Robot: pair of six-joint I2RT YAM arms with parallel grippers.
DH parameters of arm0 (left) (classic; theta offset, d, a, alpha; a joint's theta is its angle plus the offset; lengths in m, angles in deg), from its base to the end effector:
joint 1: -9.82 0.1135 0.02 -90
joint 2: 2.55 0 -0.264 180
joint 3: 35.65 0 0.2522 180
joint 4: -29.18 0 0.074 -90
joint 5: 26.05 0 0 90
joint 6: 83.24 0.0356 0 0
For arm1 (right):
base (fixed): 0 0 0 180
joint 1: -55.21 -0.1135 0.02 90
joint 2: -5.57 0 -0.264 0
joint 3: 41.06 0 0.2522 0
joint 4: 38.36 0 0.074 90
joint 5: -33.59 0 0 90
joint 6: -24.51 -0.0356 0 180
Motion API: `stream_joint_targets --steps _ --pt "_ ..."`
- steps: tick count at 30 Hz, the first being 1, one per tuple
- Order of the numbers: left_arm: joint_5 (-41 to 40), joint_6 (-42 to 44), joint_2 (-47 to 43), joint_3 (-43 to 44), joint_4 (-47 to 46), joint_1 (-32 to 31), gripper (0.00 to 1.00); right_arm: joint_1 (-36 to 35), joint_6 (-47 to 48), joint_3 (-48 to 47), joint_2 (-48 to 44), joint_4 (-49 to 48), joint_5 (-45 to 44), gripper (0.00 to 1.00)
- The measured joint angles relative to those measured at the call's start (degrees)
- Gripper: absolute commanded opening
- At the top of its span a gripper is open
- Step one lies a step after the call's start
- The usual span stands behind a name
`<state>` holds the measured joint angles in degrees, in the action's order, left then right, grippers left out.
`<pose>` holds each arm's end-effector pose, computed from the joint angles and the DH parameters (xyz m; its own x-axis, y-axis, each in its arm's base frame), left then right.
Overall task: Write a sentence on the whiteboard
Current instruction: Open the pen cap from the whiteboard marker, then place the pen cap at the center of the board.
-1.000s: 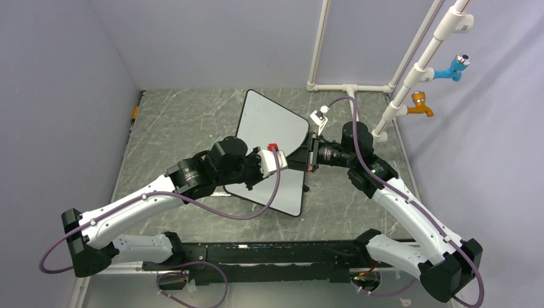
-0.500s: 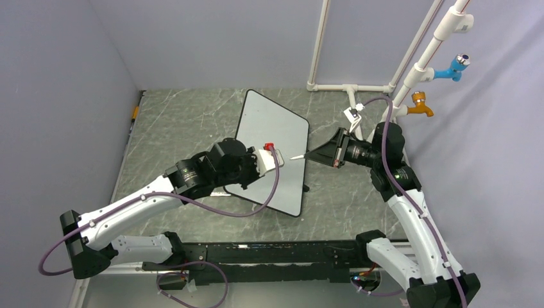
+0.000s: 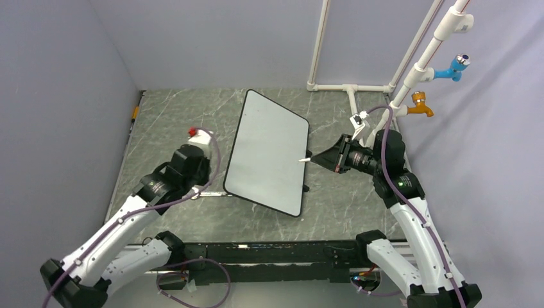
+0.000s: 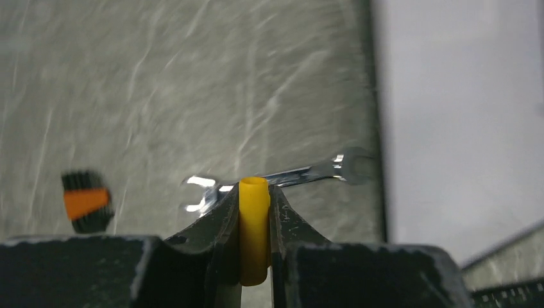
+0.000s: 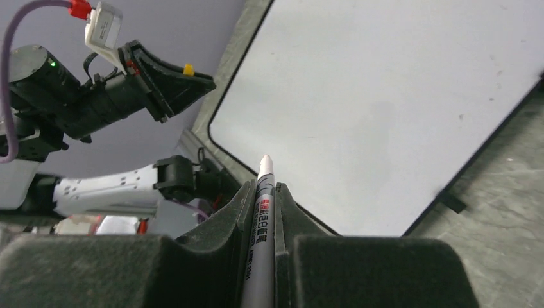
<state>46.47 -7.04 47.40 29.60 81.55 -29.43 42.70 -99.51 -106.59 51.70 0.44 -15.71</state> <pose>0.1458 -0.1053 0.3171 -0.5530 0.1580 -0.8181 0.2945 0.9555 -0.0145 0.1611 0.0595 0.3540 -0.6966 0.2799 -0.6606 -0.4524 0.5433 0.7072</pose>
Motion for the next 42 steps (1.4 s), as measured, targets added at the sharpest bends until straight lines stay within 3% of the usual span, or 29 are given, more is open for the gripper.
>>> stream_joint_targets --steps 3,7,13,23,31,35,42 --pt "-0.9 -6.6 -2.4 -5.3 1.2 8.5 0.00 0.0 0.9 0.8 -0.1 0.6 -2.6 0.00" --pt "-0.7 -13.0 -2.4 -10.8 1.9 13.3 0.03 0.0 1.9 1.9 -0.3 1.2 -6.3 0.00" --pt "1.9 -19.0 -0.9 -18.1 -0.9 19.5 0.15 0.0 2.7 2.9 -1.0 2.0 -9.6 0.00" --pt "6.1 -22.4 1.7 -23.5 -7.0 25.0 0.60 0.0 3.2 3.7 -1.4 2.0 -10.9 0.00" --pt "6.0 -22.9 0.8 -23.7 -7.6 25.7 0.64 0.0 3.5 3.7 -1.4 2.0 -10.9 0.00" --pt "6.0 -21.6 -5.0 -21.9 -4.9 25.2 0.65 0.0 4.0 3.7 -1.4 2.2 -12.1 0.00" --pt "0.1 -19.6 -13.3 -6.9 1.5 15.6 0.60 0.0 4.7 1.2 -0.2 3.4 -16.4 0.00"
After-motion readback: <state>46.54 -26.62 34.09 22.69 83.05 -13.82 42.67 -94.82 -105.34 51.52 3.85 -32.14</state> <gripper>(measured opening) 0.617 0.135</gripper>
